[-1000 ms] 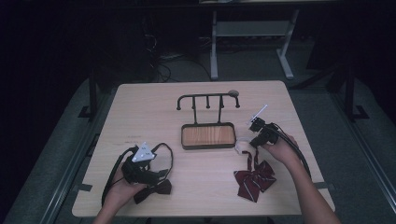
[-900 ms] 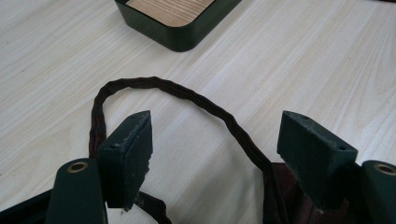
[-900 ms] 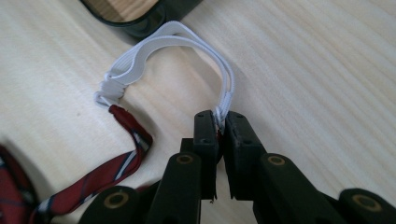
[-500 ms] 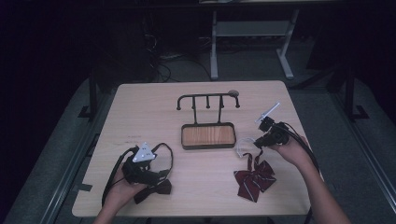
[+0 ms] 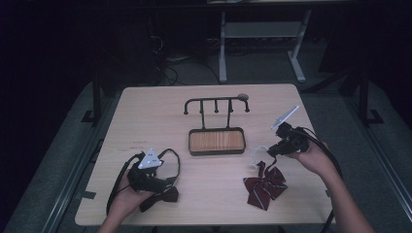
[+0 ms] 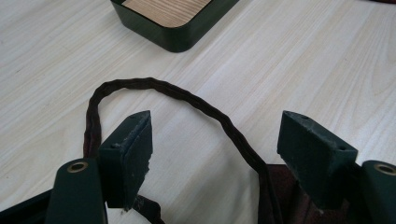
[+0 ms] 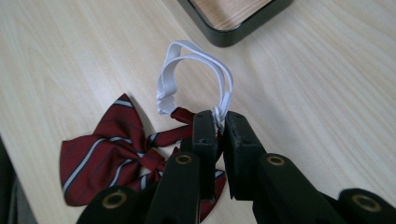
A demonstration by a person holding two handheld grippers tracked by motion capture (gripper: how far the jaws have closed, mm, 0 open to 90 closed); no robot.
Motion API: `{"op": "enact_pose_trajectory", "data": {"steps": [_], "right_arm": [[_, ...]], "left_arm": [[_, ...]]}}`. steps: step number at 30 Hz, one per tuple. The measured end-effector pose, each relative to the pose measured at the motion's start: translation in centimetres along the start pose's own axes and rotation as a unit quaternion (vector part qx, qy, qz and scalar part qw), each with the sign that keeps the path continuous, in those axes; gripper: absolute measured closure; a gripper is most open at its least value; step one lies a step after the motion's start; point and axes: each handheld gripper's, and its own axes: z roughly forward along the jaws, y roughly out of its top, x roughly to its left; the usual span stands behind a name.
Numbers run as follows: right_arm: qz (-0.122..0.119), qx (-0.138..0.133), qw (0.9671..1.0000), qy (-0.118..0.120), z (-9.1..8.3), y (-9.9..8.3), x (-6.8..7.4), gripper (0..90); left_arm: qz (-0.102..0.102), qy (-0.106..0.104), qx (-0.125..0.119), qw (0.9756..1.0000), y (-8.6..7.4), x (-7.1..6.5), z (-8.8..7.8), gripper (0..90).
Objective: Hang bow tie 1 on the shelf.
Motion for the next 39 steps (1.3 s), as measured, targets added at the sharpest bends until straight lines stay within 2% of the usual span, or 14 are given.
{"op": "enact_pose_trajectory", "data": {"steps": [12, 29, 39], "right_arm": [[-0.019, -0.002, 0.9996, 0.020, -1.5, 0.4, 1.0, 83.0], [-0.050, -0.006, 0.9987, 0.011, -4.1, 2.5, 2.6, 83.2], [-0.053, -0.014, 0.9984, 0.011, -5.2, 3.2, 2.9, 83.5]], "left_arm": [[0.001, 0.000, 0.001, 1.0000, 0.0, 0.1, 0.0, 27.0], [-0.005, -0.001, -0.005, 1.0000, -0.1, 0.1, -0.1, 27.0], [0.000, -0.004, 0.000, 1.0000, -0.1, 0.3, -0.1, 27.0]]}}
